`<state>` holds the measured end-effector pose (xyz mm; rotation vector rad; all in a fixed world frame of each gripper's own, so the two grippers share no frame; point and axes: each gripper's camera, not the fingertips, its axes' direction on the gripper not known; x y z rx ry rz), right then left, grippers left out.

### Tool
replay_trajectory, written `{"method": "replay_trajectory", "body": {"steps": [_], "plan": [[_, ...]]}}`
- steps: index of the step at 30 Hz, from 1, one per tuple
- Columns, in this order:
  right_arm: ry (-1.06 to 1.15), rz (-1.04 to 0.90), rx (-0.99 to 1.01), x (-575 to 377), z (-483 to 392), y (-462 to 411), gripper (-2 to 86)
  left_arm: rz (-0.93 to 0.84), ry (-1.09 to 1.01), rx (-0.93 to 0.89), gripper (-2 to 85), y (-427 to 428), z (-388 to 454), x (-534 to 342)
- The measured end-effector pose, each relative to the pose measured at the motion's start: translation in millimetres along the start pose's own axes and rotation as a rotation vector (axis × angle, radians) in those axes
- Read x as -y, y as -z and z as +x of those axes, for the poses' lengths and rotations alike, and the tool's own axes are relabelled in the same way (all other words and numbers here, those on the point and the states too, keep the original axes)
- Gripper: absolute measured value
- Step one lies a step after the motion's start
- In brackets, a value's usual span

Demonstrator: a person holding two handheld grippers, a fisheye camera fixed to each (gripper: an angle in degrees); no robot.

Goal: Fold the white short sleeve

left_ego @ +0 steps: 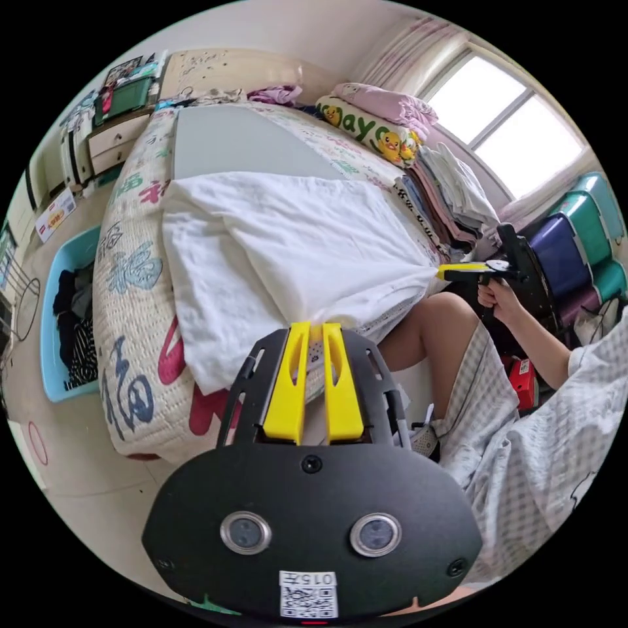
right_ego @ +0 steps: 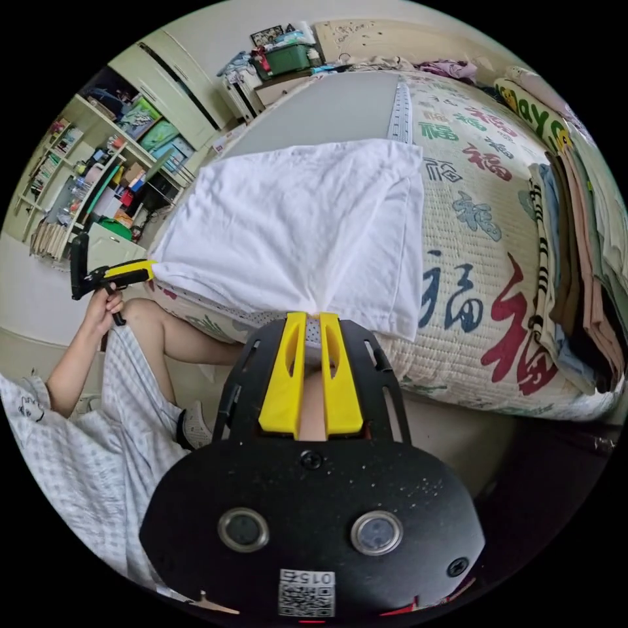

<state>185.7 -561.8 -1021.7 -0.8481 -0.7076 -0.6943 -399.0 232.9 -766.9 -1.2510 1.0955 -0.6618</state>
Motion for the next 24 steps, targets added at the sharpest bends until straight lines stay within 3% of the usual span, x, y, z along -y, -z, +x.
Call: {"method": "replay_trajectory", "body": {"steps": [7,15,19,24], "plan": [[-0.16,0.017,-0.105,-43,-19,71,1.6,0.055,0.183,-0.093,4.6,2,-18,-48],[-0.216,0.105,-0.148,-73,-59,159,0.4,0.302,0.281,-0.255,0.5,5,-38,-132],[-0.278,0.083,-0.389,-66,-97,201,-0.5,0.338,0.346,-0.228,-0.5,2,-45,-145],[-0.135,0.062,-0.743,-62,-169,227,-0.9,0.401,0.37,-0.309,-0.4,-13,-40,-157]]}}
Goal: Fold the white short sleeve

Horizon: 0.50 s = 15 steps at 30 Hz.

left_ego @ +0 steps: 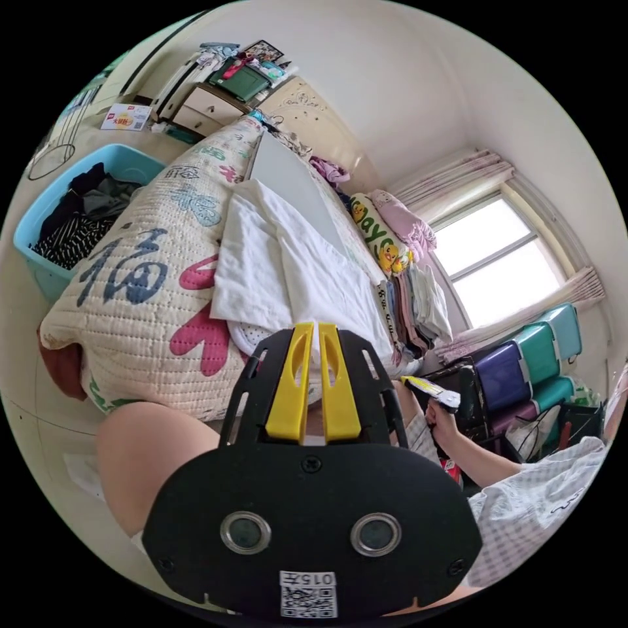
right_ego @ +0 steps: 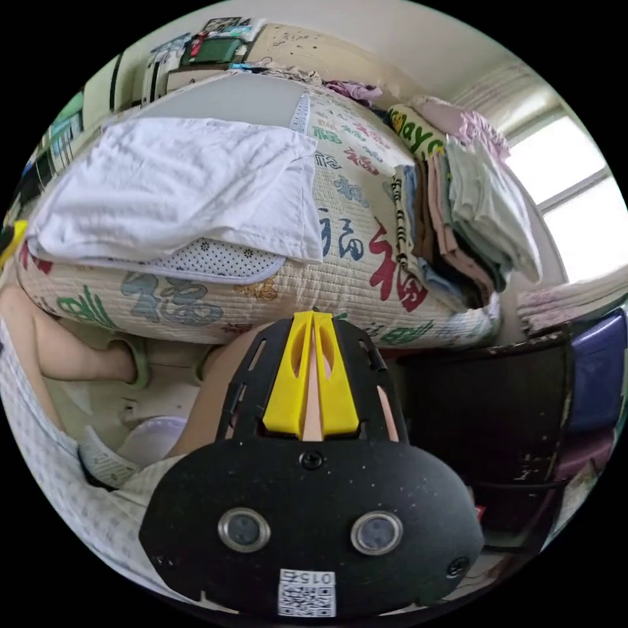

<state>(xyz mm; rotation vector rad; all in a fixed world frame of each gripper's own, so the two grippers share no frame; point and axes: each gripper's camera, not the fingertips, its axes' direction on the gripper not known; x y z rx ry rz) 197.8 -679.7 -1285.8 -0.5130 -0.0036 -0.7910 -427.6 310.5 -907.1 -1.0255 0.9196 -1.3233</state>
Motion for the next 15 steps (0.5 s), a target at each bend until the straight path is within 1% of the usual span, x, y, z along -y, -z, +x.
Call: {"method": "replay_trajectory", "body": {"steps": [2,4,7,10,15], "plan": [[0.05,0.02,-0.161,1,-12,24,-1.0,-0.003,-0.027,-0.017,-0.4,0,5,-9],[0.073,0.025,-0.216,4,-12,38,-1.0,-0.009,-0.057,0.004,-0.3,2,11,-16],[0.067,0.015,-0.217,16,2,62,-1.0,-0.016,-0.07,0.038,-0.1,8,15,-27],[0.055,0.021,-0.22,24,18,85,-1.0,0.004,-0.001,0.03,0.2,14,7,-36],[0.083,0.057,-0.269,32,42,114,-1.0,0.12,0.127,-0.017,1.5,26,0,-55]]}}
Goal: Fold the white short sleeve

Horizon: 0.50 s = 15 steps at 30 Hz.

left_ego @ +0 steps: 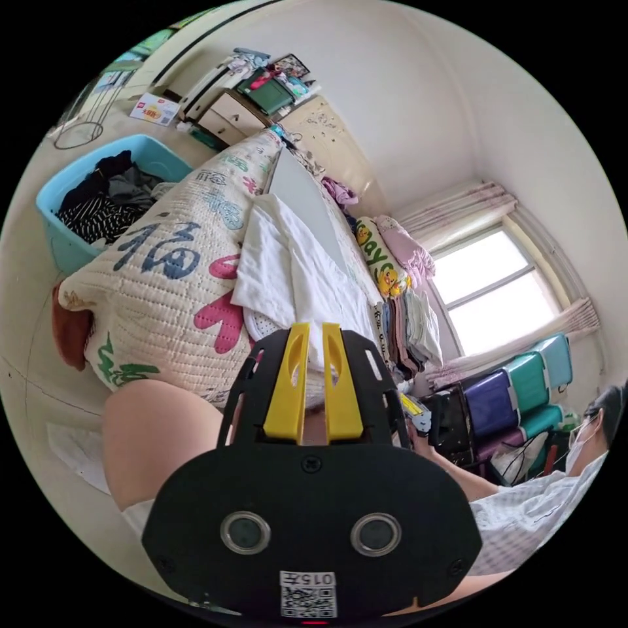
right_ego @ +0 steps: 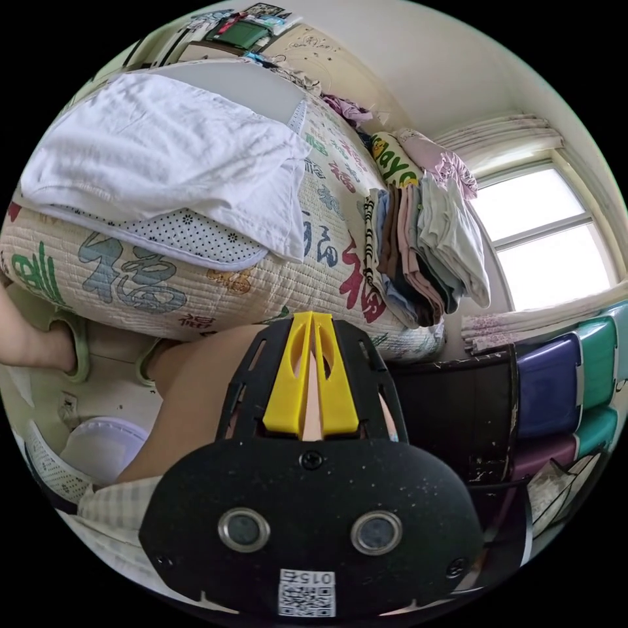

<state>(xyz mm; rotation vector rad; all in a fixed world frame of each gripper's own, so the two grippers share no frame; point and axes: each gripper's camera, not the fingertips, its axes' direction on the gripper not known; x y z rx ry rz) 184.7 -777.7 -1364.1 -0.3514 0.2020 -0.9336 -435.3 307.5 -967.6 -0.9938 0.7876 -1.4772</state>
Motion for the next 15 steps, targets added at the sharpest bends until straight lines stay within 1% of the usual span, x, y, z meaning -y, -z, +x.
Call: {"method": "replay_trajectory", "body": {"steps": [6,8,10,13,15], "plan": [[-0.014,-0.003,-0.003,11,58,3,-1.0,0.183,0.108,-0.118,1.1,2,3,-24],[-0.017,-0.007,-0.007,15,82,1,-1.0,0.213,0.13,-0.125,0.3,-2,7,-29],[-0.017,-0.006,-0.009,18,99,1,-1.0,0.214,0.134,-0.088,-0.4,-8,17,-32],[-0.027,-0.014,0.016,27,131,-1,-1.0,0.111,0.141,0.055,-0.8,-27,39,-30],[-0.045,-0.031,0.067,35,154,-1,-1.0,-0.003,0.151,0.23,-0.8,-47,62,-30]]}}
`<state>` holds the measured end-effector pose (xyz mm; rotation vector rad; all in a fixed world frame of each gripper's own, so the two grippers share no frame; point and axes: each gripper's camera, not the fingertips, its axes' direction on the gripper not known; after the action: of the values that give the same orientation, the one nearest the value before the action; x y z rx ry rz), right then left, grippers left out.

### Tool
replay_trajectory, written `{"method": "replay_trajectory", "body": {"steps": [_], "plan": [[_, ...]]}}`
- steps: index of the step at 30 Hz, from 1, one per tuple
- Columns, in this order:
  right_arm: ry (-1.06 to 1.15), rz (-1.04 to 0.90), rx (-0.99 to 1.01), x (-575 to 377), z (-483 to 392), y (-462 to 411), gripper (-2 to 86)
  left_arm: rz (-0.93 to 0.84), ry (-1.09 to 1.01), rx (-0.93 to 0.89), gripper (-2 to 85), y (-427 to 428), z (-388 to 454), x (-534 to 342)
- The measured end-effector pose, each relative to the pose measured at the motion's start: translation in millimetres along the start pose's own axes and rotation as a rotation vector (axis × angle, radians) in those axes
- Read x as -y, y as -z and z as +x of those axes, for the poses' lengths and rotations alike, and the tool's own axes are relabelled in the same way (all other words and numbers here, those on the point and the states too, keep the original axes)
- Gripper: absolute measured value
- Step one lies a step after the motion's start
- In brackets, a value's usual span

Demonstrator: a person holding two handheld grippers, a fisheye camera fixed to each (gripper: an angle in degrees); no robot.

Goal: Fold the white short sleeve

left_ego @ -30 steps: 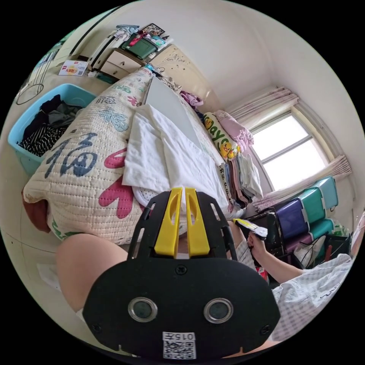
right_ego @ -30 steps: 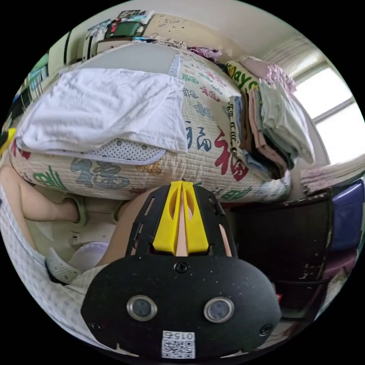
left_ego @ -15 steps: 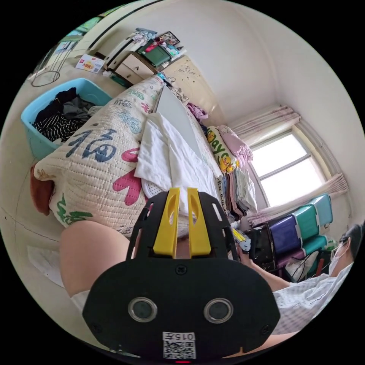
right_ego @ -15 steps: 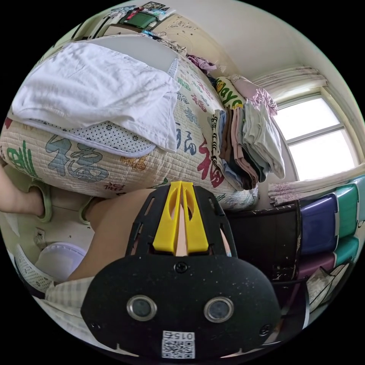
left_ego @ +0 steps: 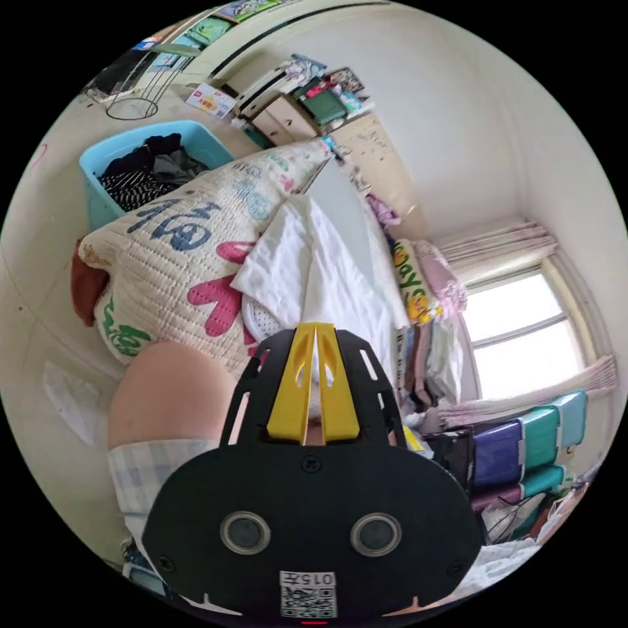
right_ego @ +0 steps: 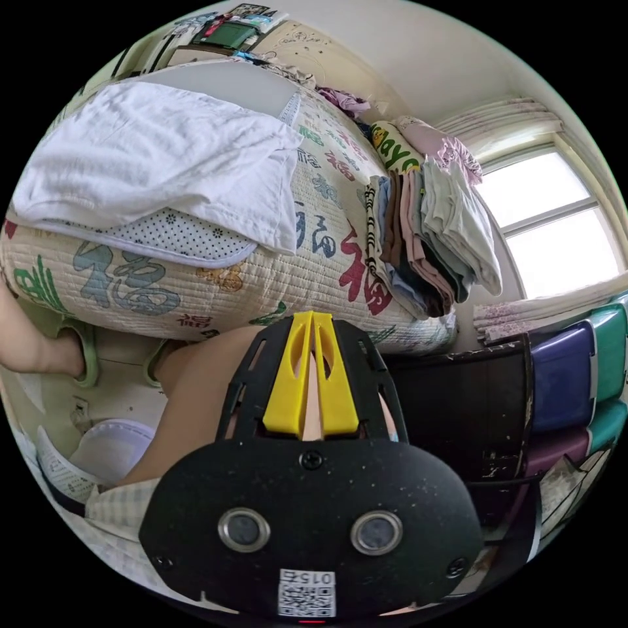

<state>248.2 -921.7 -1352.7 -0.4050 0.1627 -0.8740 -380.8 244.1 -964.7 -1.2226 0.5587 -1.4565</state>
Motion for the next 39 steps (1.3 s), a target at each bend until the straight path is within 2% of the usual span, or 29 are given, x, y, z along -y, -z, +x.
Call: {"method": "replay_trajectory", "body": {"steps": [3,8,11,14,16,19,23,25,29,33,39], "plan": [[-0.042,0.003,0.092,17,36,13,-1.0,0.025,-0.121,0.194,-0.8,-9,52,-12],[-0.064,0.084,0.141,57,60,72,-1.0,0.048,-0.291,0.247,-0.7,-35,136,-36],[-0.057,0.11,0.304,73,70,106,-1.0,0.052,-0.326,0.234,-0.6,-53,174,-50],[-0.096,0.138,0.376,84,95,123,-1.0,0.045,-0.303,0.228,-0.4,-65,194,-56],[-0.14,0.148,0.385,90,117,119,-1.0,0.048,-0.267,0.222,-0.4,-66,196,-53],[-0.155,0.077,0.374,104,143,106,-1.0,0.051,-0.253,0.104,-0.4,-66,194,-50],[-0.234,0.019,0.583,115,196,88,-1.0,0.027,-0.246,0.143,-0.5,-73,193,-57],[-0.231,0.02,0.61,121,211,86,-1.0,-0.005,-0.265,0.148,-0.5,-80,194,-63],[-0.184,0.046,0.473,130,223,100,-1.0,-0.037,-0.25,0.176,-0.6,-91,195,-66],[-0.184,0.101,0.444,134,238,117,-1.0,-0.04,-0.211,0.123,-0.6,-93,193,-60],[-0.187,0.2,0.268,137,248,152,-1.0,-0.011,-0.209,0.086,-0.8,-88,196,-53]]}}
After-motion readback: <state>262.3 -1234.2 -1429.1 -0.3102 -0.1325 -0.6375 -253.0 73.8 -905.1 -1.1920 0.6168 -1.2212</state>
